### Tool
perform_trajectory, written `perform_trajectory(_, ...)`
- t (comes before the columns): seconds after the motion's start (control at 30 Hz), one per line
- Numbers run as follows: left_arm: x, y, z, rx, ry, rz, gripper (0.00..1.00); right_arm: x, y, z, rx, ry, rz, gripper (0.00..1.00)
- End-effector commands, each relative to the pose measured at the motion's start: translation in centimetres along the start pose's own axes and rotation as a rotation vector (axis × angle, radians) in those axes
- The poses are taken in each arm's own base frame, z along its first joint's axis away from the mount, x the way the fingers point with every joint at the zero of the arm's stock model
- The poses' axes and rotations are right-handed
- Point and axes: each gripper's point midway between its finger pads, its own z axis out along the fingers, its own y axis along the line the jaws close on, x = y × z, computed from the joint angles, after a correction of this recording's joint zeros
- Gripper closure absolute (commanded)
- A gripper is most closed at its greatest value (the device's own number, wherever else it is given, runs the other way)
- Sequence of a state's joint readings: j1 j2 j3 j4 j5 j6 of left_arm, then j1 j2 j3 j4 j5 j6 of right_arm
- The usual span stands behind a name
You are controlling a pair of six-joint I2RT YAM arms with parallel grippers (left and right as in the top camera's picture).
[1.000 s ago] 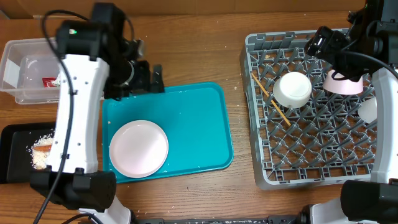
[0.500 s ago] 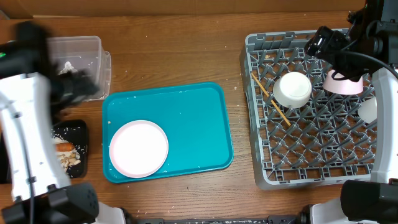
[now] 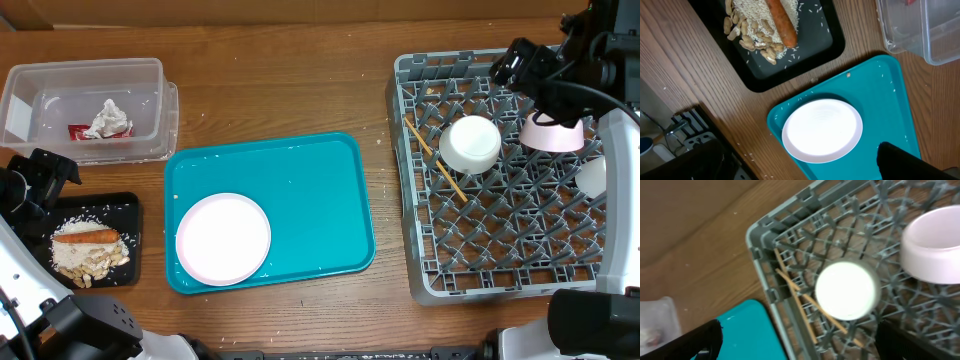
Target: Sort waste into correct bins and load items into the dishwasher
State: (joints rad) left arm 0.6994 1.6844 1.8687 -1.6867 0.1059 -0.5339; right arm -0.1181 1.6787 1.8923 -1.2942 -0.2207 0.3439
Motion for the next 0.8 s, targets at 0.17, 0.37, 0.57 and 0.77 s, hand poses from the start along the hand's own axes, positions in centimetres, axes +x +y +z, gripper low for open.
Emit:
perform_trajectory(0.17,0.4,-0.2,-0.5,0.024,-0.005,-0.019,0.00,7.5,8.4,-1.5,-0.399,0.311,-0.103,0.00)
perform_trajectory(0.37,0.4,-0.2,-0.5,0.024,-0.005,-0.019,0.00,15.0,10.7,2.0,-0.172,0.395,-0.327,0.00)
perform_trajectory(0.57,0.4,-0.2,-0.5,0.024,-0.005,-0.019,0.00,22.3,15.9,6.3,-0.087,0.381,-0.446,0.00)
perform_trajectory(0.77,0.4,-0.2,-0.5,0.024,-0.005,-0.019,0.00,29.5,19.2,10.3,-0.055,0.410,-0.549,0.00)
